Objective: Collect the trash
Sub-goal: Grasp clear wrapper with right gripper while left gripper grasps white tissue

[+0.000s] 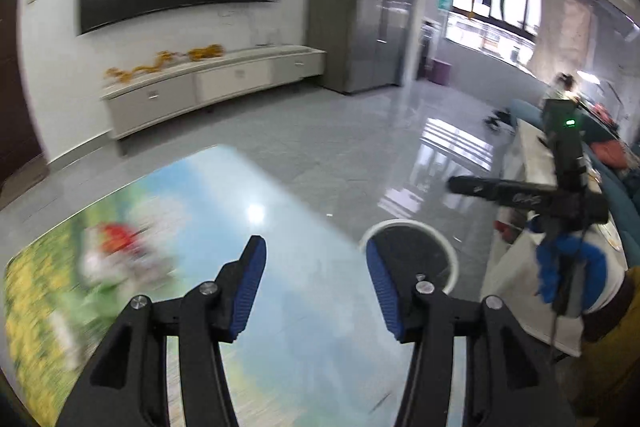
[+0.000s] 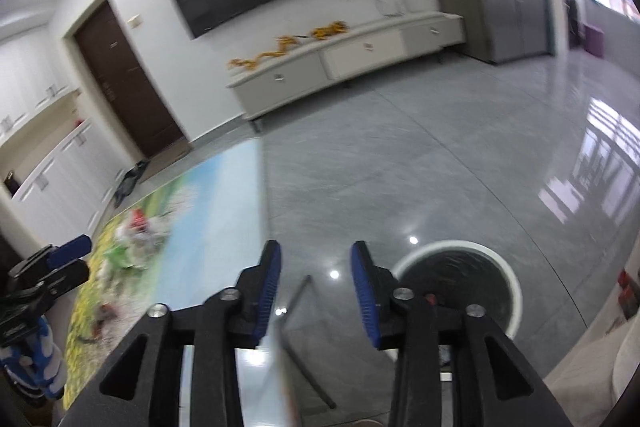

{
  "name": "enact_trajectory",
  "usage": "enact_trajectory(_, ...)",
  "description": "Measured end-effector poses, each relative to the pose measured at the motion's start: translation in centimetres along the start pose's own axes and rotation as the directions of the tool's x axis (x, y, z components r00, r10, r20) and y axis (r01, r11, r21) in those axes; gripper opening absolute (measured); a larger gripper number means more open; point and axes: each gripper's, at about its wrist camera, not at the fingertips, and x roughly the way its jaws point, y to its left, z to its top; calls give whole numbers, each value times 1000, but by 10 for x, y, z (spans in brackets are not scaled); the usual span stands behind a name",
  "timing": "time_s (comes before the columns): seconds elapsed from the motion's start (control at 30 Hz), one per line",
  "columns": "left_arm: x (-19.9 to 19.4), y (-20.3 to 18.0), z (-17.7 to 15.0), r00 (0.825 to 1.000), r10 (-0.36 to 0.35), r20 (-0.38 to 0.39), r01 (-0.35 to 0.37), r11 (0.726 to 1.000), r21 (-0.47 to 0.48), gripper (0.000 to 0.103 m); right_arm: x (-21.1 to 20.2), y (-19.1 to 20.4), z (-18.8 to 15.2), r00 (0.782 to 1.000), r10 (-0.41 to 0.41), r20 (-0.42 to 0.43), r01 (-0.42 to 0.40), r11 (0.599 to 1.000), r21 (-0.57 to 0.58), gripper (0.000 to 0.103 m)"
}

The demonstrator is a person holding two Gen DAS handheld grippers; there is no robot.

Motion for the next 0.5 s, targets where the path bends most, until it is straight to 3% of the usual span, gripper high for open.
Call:
enact_trajectory(0.13,-40,69,-29,993,119,3,-118,990,-72,50,10,55,2,997,68,-29,-70,994,-89,39)
enact_trajectory(0.3,-71,151,-69,964,262,-37,-265,948,-175,50,35,120,0,985,146,-96,-161,971,-176,39)
enact_trajectory(0.5,-61,222,-98,947,295,-124,-319,904,-284,50,81,195,-22,941,236,-242,-301,911,-282,39)
